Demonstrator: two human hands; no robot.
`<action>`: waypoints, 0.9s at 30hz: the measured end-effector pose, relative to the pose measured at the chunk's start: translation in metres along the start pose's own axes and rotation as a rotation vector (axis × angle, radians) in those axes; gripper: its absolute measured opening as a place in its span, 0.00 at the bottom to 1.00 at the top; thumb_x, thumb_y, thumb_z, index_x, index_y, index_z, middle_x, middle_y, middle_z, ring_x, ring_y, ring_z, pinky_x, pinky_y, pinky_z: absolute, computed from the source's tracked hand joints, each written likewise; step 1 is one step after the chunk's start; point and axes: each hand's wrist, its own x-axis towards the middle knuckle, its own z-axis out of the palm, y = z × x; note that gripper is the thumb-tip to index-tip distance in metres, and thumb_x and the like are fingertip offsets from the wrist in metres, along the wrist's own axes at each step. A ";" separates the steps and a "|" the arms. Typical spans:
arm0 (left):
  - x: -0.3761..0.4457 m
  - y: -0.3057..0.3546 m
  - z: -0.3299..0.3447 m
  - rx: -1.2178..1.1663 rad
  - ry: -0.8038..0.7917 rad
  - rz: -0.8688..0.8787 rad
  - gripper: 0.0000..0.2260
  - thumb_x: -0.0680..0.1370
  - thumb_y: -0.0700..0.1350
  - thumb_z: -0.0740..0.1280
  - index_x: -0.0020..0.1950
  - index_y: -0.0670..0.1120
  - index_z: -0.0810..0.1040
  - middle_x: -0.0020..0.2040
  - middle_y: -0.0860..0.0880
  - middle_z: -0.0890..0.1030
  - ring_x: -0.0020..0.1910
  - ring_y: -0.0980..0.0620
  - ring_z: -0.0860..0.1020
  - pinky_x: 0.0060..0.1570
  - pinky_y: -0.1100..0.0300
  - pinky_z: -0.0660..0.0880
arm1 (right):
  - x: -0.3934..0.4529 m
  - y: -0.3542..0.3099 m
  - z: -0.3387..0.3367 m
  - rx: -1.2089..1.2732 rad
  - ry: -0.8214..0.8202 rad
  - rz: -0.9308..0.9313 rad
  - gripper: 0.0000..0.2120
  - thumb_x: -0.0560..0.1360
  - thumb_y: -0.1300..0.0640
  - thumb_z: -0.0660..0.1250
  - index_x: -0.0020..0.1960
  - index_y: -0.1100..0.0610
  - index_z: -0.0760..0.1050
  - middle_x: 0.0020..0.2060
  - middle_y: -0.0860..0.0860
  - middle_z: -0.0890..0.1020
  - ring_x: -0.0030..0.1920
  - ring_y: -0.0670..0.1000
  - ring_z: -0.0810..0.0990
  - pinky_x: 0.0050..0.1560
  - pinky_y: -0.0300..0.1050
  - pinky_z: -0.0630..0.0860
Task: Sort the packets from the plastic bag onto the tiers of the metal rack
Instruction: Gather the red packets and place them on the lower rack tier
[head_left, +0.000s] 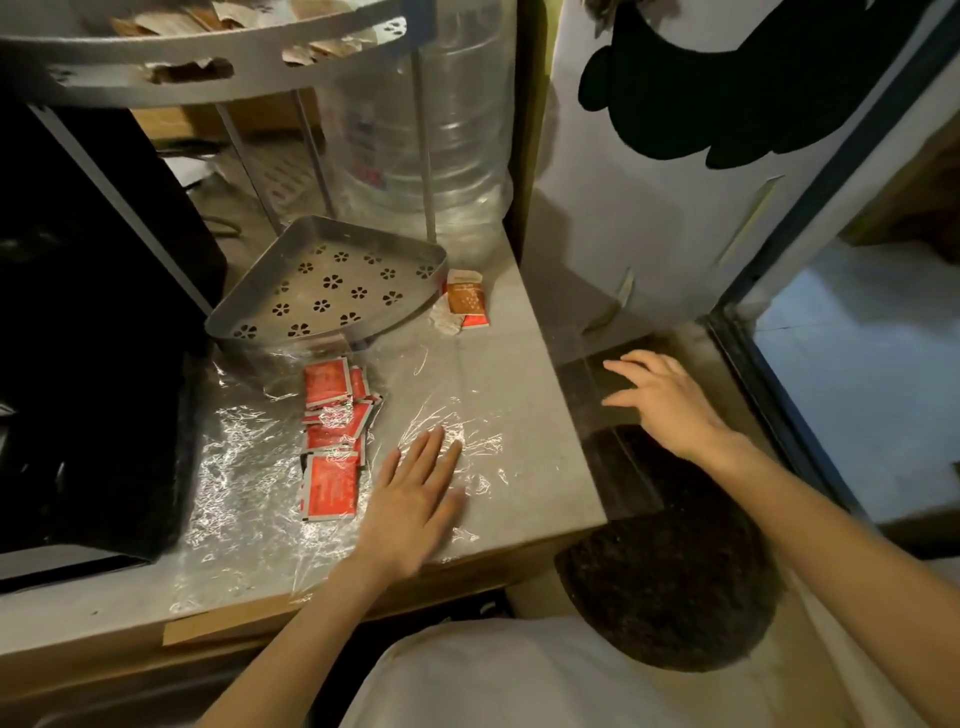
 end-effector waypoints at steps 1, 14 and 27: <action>0.001 0.001 -0.002 -0.054 -0.003 -0.004 0.24 0.78 0.57 0.41 0.74 0.54 0.45 0.76 0.54 0.42 0.75 0.56 0.39 0.73 0.54 0.37 | 0.003 -0.002 0.000 0.015 0.020 0.007 0.24 0.71 0.71 0.61 0.61 0.49 0.76 0.71 0.51 0.67 0.71 0.55 0.59 0.70 0.48 0.53; -0.020 0.017 -0.043 -0.714 0.324 -0.342 0.10 0.77 0.43 0.64 0.57 0.46 0.79 0.53 0.50 0.82 0.50 0.55 0.79 0.48 0.68 0.75 | 0.110 -0.128 -0.029 0.499 0.044 -0.248 0.16 0.75 0.63 0.61 0.62 0.57 0.74 0.62 0.56 0.77 0.63 0.56 0.71 0.61 0.48 0.67; -0.075 0.011 -0.026 -0.052 0.341 -0.955 0.43 0.64 0.67 0.67 0.70 0.46 0.58 0.65 0.45 0.68 0.64 0.45 0.66 0.61 0.51 0.66 | 0.166 -0.187 -0.005 0.264 -0.233 -0.306 0.31 0.71 0.56 0.68 0.70 0.62 0.60 0.69 0.60 0.67 0.69 0.60 0.64 0.68 0.53 0.63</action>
